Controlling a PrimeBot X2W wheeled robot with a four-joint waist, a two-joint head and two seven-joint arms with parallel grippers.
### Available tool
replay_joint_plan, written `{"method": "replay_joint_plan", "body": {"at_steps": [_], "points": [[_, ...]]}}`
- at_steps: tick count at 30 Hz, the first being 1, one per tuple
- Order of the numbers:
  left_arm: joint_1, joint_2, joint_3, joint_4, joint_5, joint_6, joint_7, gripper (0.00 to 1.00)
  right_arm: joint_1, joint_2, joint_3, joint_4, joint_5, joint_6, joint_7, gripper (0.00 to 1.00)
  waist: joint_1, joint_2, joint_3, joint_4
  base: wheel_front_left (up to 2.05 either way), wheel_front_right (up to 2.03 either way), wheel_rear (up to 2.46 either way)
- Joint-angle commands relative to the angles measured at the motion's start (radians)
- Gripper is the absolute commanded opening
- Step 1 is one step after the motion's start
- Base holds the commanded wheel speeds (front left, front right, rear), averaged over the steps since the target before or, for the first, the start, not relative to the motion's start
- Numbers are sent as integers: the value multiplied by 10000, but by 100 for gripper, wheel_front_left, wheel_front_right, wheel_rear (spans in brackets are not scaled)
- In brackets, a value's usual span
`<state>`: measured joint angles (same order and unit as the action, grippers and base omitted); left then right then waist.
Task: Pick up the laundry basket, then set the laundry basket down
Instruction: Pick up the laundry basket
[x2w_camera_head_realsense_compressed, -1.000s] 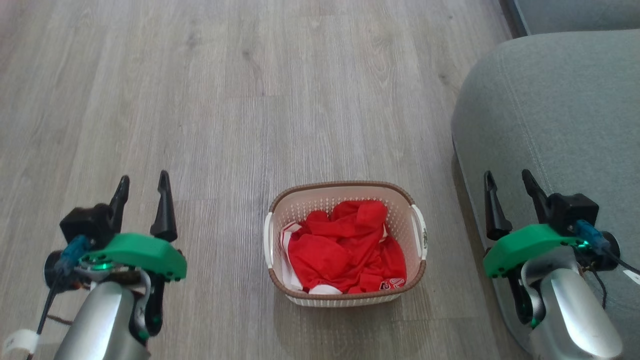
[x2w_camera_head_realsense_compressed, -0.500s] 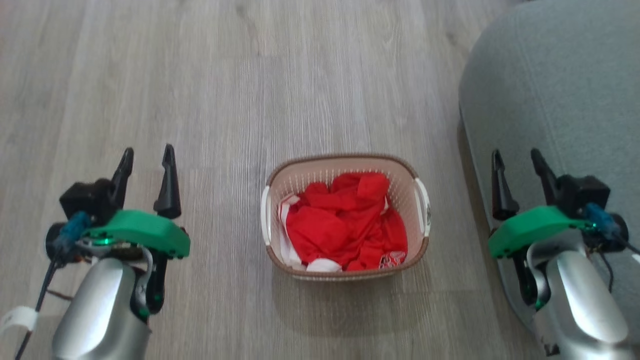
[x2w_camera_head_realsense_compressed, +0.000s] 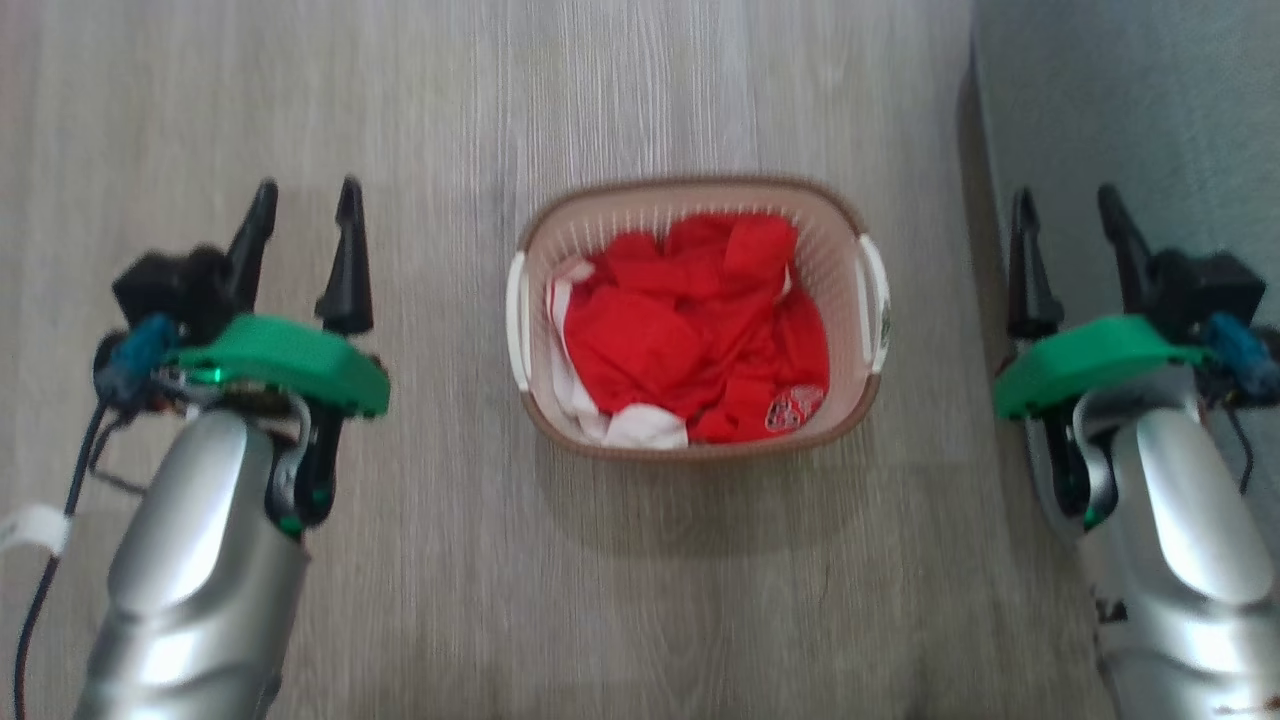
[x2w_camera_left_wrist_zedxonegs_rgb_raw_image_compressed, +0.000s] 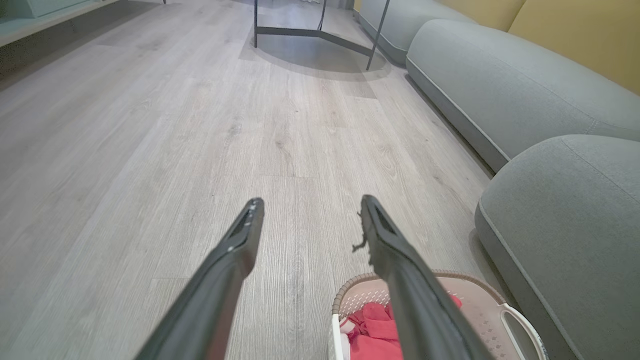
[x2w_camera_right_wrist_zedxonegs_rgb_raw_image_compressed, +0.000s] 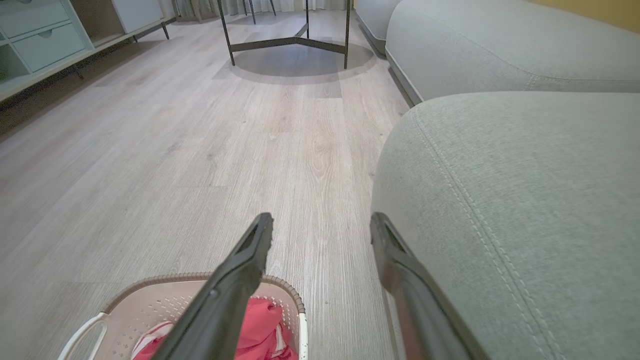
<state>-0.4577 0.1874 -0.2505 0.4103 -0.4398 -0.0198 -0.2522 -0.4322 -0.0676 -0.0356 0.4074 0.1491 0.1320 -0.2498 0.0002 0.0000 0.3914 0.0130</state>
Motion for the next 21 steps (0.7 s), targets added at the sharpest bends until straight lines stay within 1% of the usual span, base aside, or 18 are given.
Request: {"method": "replay_joint_plan", "body": {"at_steps": [1, 12, 16, 17, 21], "points": [[-590, 168, 345, -147, 150, -87, -92, 100, -362, 97, 149, -213, -114, -13, -120, 100, -2, 0, 830, -26, 0, 0, 0], [-2315, -282, 424, 887, 570, -760, -94, 100, -1641, 166, 56, 390, -344, -13, -120, 100, -2, 0, 2868, -41, 0, 0, 0], [-2933, -411, 313, 1550, 666, -943, -94, 100, -2046, 170, 167, 611, -262, -13, -120, 100, -2, 0, 3424, -65, 0, 0, 0], [-3244, -458, 213, 1930, 701, -1007, -94, 100, -2242, 171, 226, 729, -246, -13, -120, 100, -2, 0, 3665, -80, 0, 0, 0], [-3783, -521, -18, 2659, 754, -1077, -95, 100, -2592, 172, 351, 1043, -203, -13, -120, 100, -2, 0, 4061, -136, 0, 0, 0]]}}
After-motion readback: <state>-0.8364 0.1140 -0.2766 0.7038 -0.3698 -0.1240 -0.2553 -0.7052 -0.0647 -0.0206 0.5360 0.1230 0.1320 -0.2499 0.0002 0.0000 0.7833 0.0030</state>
